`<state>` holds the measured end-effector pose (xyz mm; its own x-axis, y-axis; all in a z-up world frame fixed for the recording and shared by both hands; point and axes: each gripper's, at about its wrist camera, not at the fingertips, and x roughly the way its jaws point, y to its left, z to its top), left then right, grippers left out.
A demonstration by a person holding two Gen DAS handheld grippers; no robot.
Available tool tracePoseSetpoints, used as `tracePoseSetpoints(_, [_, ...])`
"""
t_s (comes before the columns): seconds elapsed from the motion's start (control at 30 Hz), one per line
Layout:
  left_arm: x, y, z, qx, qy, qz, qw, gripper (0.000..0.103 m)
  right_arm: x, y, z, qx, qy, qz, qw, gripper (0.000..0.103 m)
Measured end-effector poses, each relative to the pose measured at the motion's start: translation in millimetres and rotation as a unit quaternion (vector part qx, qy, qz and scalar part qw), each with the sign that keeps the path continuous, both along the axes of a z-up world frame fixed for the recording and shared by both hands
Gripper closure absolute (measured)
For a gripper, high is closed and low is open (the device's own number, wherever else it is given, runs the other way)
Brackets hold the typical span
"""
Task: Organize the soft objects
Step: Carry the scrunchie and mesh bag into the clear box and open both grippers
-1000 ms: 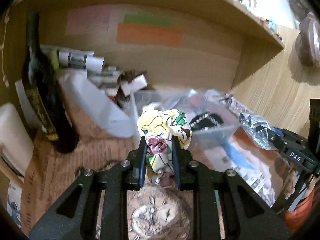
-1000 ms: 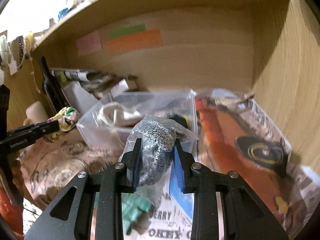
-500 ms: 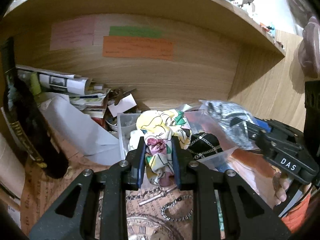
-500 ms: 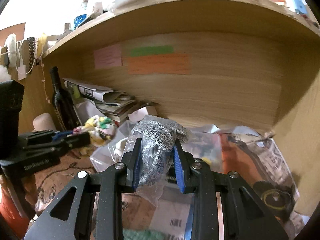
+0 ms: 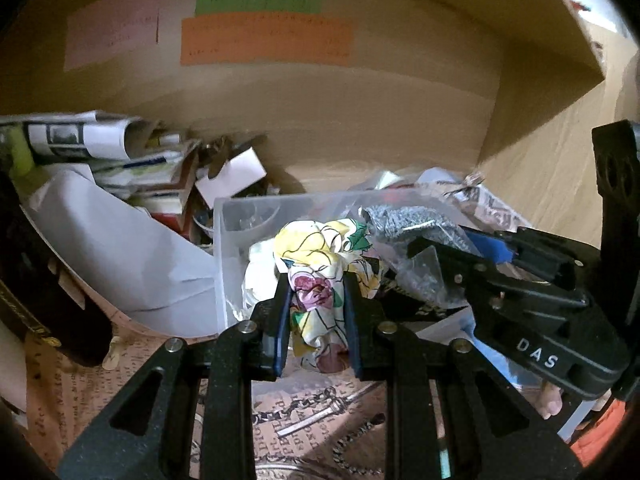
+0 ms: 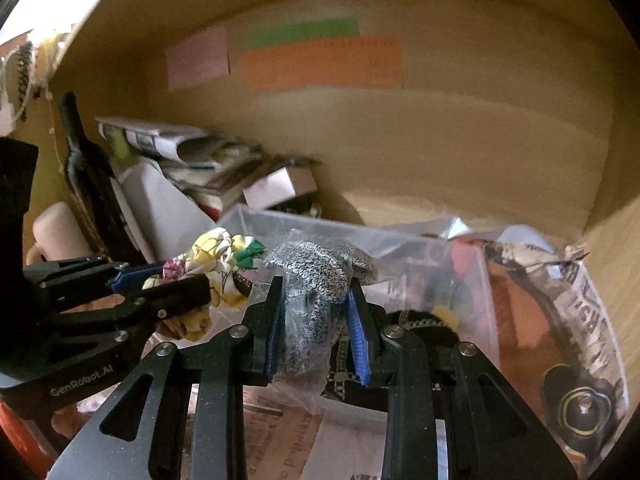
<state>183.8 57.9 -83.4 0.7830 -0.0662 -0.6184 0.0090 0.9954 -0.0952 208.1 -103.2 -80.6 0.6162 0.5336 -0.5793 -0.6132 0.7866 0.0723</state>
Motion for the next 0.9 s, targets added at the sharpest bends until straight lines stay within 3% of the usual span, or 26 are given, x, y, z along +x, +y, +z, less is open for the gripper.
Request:
tracePoseSetpoints(0.2, [15, 5, -11, 0.003, 0.016, 0.013, 0.9998, 0.080, 13, 6, -17, -0.019, 0.028, 0.003, 0.999, 0.077])
tracePoseSetpoints(0.43, [18, 8, -14, 0.000, 0.022, 0.017, 0.9996, 0.061, 13, 10, -23, -0.035, 0.030, 0.005, 0.999, 0.075])
tracePoseSetpoints(0.6, [13, 8, -11, -0.005, 0.019, 0.015, 0.9997, 0.050, 10, 6, -17, -0.033, 0.019, -0.001, 0.999, 0.057])
tracePoseSetpoints(0.7, [4, 9, -2, -0.006, 0.004, 0.019, 0.9998, 0.043, 6, 2, -9, -0.028, 0.006, -0.002, 1.000, 0.053])
tracePoseSetpoints(0.9, [-17, 12, 18, -0.012, -0.024, 0.022, 0.9994, 0.038, -12, -9, 12, -0.014, -0.027, -0.007, 1.000, 0.041])
